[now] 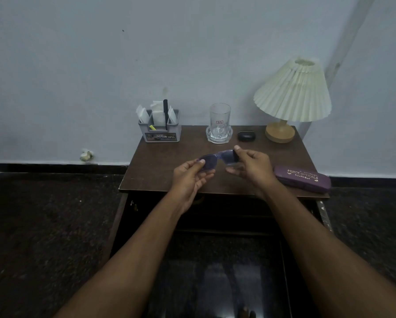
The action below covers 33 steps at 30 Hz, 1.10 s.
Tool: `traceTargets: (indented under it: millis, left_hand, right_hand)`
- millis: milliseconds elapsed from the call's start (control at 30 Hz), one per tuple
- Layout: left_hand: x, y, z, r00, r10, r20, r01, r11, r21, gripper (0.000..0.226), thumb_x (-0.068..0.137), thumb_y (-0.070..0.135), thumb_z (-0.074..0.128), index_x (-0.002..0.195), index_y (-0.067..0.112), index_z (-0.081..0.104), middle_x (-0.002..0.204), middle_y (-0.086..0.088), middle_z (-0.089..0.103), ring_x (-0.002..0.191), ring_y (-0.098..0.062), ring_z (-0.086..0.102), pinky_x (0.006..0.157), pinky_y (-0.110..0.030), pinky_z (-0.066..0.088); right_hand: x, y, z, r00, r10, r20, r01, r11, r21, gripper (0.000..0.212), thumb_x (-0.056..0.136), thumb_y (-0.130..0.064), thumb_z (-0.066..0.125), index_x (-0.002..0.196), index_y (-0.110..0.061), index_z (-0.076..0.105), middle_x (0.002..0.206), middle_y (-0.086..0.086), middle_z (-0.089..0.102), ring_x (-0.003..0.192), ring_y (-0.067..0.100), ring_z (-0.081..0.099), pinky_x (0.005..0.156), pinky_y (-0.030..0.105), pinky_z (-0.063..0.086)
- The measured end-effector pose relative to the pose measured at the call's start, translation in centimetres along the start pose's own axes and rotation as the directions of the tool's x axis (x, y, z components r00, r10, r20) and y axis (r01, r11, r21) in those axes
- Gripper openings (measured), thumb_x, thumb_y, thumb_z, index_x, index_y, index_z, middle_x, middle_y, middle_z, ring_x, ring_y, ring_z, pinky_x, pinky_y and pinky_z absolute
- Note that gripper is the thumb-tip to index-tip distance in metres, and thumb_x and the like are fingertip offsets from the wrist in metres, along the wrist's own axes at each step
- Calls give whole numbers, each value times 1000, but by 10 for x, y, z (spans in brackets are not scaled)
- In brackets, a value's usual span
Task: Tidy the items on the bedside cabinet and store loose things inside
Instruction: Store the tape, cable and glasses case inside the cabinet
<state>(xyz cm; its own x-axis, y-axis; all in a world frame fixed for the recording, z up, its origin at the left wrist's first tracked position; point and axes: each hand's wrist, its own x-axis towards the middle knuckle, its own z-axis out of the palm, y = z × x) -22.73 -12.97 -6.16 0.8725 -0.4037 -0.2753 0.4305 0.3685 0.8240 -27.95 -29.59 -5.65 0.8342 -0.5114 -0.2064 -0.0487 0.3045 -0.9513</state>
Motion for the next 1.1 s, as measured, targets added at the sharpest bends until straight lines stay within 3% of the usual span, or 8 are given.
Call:
traceTargets:
  millis: [133,300,433,600,700,800,1000,1100]
  left_hand:
    - [7,4,-13,993,78,-87,-60,980,189,2,95,4,63,97,5,62,94,-17,72,74,-17,74,69,-24,62]
    - [17,-3,-25,962,152,-227,-61,929,364,21,95,7,64,114,-2,66,105,-17,70,90,-21,69,71,-23,60]
    - [23,-9,-32,925,236,-298,-79,887,456,22,91,9,70,109,-4,69,96,-18,73,74,-16,67,70,-23,58]
    - [24,-14,-38,909,283,-307,-63,820,569,20,89,8,71,108,0,74,99,-12,76,85,-20,73,82,-32,62]
    - [24,-15,-40,906,293,-306,-39,776,629,20,88,10,73,107,4,75,98,-10,76,92,-24,74,90,-39,60]
    - [23,-16,-42,897,309,-317,-42,771,636,17,87,7,72,105,5,74,98,-12,76,92,-25,73,90,-40,60]
    - [24,-16,-44,881,371,-293,-47,686,726,18,87,9,72,105,10,76,87,5,72,76,-3,65,72,-16,53]
    - [23,-15,-46,886,372,-278,-31,645,764,20,86,10,71,105,10,77,92,2,74,85,-11,69,81,-23,55]
  right_hand:
    - [3,6,-2,998,49,25,-46,992,-121,12,98,-8,58,102,-3,68,83,19,68,60,19,58,55,23,52]
    - [4,19,-1,998,-3,-63,-12,971,-237,13,87,0,70,86,-14,69,79,9,71,64,17,61,62,27,52]
    - [7,29,0,991,-116,-71,87,940,-331,13,84,-6,76,81,-16,69,79,10,72,65,14,62,64,25,53]
    - [10,40,-1,982,-164,-91,110,896,-430,9,83,-11,78,90,-10,72,86,16,74,71,18,63,71,35,54]
    - [11,47,-2,986,-138,-90,82,886,-456,8,84,-12,76,79,-16,71,74,9,72,64,17,62,68,39,54]
    - [12,52,-2,989,-132,-66,77,844,-531,6,86,-17,74,86,-11,75,66,1,69,59,12,59,68,40,56]
    - [14,54,0,986,-146,-75,67,773,-631,18,87,-26,70,93,-11,77,82,7,76,74,19,68,80,44,60]
    - [13,56,4,981,-174,-88,67,725,-685,19,87,-29,71,92,-13,78,80,1,76,77,15,71,78,35,59]
